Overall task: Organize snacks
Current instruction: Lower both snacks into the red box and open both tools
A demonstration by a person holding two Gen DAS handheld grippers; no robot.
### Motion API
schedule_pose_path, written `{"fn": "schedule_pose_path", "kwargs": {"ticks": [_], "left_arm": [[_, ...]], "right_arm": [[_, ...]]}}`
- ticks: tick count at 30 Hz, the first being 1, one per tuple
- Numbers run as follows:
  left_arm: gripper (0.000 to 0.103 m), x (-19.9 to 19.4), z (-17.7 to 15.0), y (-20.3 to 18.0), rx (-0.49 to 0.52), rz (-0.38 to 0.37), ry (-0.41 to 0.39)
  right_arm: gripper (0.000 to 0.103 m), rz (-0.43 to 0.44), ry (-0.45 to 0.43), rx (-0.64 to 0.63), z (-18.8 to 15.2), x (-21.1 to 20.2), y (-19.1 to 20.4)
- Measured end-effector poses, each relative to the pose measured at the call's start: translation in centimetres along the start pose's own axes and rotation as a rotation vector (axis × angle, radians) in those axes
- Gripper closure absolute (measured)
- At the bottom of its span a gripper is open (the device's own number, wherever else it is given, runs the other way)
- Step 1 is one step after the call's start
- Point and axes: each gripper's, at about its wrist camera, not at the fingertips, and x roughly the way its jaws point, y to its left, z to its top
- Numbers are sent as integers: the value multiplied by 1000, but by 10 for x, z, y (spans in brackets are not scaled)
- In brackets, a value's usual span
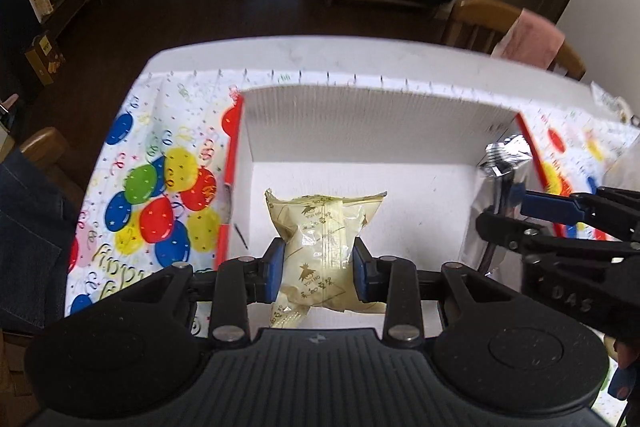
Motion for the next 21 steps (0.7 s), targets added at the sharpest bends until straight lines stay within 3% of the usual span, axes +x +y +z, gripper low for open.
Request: {"fn": "schedule_pose_path", "kwargs": {"ticks": [11,21], "left_arm": [[70,49,10,-9,24,34,125],[70,54,9,-4,9,48,136]], "right_arm": [[63,12,156,-82,-4,57,2],[63,-8,232,-129,-1,86,2]]}}
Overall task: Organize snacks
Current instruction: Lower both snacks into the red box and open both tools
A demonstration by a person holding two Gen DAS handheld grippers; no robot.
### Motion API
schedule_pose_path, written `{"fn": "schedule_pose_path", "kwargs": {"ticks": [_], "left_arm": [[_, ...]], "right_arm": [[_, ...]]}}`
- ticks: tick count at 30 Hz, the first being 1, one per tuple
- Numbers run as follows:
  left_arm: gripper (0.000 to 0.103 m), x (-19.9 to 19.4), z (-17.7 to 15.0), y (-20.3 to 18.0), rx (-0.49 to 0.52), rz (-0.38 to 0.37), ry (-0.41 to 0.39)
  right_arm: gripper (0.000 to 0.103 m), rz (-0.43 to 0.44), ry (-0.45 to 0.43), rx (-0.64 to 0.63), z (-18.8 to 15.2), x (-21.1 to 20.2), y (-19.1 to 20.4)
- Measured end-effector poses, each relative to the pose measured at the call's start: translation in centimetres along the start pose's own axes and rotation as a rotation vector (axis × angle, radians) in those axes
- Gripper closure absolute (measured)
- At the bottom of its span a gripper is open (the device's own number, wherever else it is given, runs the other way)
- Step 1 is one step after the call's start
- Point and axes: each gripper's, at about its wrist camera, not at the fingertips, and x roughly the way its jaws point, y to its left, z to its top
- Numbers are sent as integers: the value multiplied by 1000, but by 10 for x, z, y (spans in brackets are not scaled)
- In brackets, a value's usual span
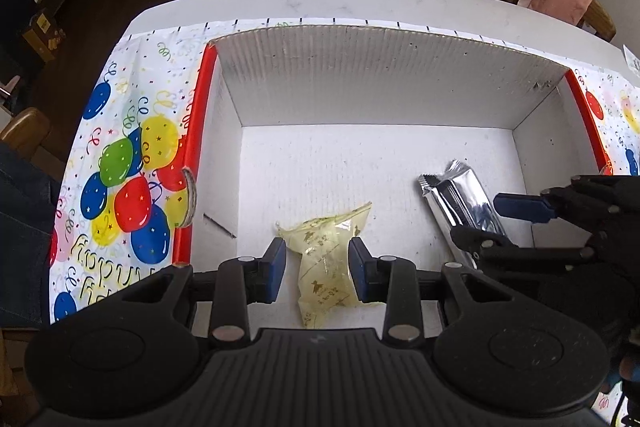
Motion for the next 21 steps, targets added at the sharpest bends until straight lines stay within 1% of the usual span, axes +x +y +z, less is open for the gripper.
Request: {"fn": "schedule_pose_path", "kwargs": {"ticks": [4,7,13,21], "left_arm": [[70,-7,-3,3,-10,-11,-18],[70,-13,-5,3,-8,-17,-32],[70,-32,-12,4,-7,-36,-74],[70,-62,-29,6,7,-67,-129]], "right_arm": [[62,-8,-3,-5,3,1,0],[60,8,-16,8,0,-7,-1],[57,40,-65,47,-9,-35,-2],[53,42,-138,102,-28,-77,-2]]}}
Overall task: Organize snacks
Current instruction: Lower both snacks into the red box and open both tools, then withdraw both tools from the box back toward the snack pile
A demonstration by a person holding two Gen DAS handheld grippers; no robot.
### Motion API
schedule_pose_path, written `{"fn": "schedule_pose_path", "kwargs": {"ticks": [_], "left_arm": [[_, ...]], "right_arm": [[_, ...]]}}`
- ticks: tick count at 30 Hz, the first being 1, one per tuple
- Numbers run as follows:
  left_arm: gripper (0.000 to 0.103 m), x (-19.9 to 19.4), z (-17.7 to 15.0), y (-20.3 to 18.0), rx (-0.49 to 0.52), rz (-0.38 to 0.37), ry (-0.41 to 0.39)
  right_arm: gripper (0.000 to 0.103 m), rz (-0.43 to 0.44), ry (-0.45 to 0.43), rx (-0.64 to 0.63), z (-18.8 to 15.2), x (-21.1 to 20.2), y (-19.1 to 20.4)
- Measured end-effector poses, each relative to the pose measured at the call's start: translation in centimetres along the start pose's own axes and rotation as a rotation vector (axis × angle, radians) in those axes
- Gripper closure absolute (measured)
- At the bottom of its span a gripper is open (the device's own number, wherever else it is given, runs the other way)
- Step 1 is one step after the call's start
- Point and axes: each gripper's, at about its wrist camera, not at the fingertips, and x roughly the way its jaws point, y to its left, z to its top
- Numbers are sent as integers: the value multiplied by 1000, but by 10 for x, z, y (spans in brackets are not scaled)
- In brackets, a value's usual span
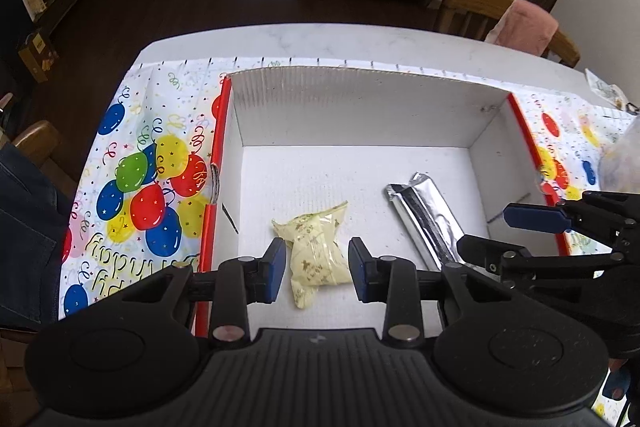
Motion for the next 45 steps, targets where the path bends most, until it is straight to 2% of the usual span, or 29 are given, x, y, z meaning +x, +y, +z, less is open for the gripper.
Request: {"fn": "schedule_pose_path", "kwargs": {"ticks": [7,11,18,20,23,31,43,45], "left_arm": [[70,-30,-17,1,16,-17,-47],[70,-47,-29,2,25,-30,-73],[70,-77,-49,6,45,-48,-117],[69,-85,-55,7,48,-55,-129],[64,-98,-65,9,53,-67,-149],[49,-131,-94,12,79,-96,-218],[41,-162,-137,20,92,-132,-277],[40,-166,-146,21,94,-138,-284]], "right_arm": [[52,-2,-57,59,-15,-33,5],[38,2,-108,80,-25,-55,14],[37,14,-161,104,-44,-83,31],[34,19,-180,104,-50,-92,36],[27,25,-215,110,-57,-105,42],[19,37,-297,138,-78,-137,57],[10,41,-382,102,-113,-166,82],[4,39,-389,94,-120,-168,85]]}}
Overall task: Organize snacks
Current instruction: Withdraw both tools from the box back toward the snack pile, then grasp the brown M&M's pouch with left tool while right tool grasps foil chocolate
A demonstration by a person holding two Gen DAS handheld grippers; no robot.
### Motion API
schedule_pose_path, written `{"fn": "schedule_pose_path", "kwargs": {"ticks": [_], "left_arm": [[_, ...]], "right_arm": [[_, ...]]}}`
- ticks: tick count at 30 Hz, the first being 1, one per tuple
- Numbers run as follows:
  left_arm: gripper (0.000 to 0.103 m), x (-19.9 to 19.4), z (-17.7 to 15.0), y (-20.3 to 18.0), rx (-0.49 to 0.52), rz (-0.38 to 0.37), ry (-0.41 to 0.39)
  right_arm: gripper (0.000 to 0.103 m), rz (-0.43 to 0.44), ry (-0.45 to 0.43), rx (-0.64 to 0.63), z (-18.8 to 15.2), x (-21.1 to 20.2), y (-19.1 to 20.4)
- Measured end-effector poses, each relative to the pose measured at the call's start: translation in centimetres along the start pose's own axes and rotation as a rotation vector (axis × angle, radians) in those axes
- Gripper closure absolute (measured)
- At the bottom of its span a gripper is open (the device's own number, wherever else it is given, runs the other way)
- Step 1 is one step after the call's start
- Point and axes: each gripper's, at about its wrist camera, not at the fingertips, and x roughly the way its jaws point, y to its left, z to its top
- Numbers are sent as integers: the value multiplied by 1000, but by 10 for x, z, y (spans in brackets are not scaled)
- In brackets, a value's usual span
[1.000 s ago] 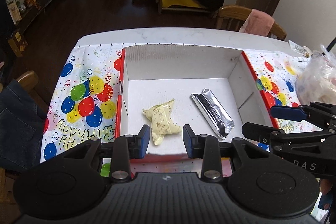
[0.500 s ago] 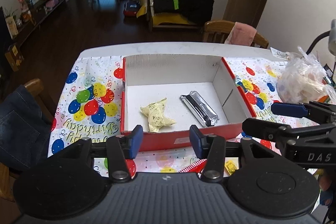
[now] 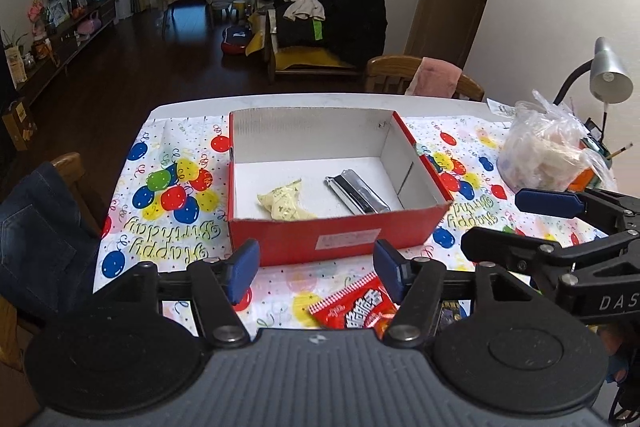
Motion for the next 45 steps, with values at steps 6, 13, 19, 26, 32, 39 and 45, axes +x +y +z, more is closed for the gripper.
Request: {"fn": "schedule_pose_path", "kwargs": {"ticks": [6,13,19,26,32,39,45], "left_arm": [[25,-15,-23,2,13,18,-42],[20,-16,-53,4,14,4,-20],[20,-9,-88,4,28,8,45],[20,8,-126,7,2,-26,168],[20,25,-154,2,24,-58,261],[20,48,-177,5,-28,-88,379],[20,56,-177,6,-63,-81,378]], "right_arm": [[2,11,-12,13,-21,-11,5],[0,-13,23,7,-56,-15,5],[0,-54,94,13,-89,-10,-5],[0,-78,186,20,-133,0,-19],[4,-113,245,-17,-162,12,-33],[15,-132,297,-61,-177,29,-39],[25,-122,314,-153,-181,39,-37]]}}
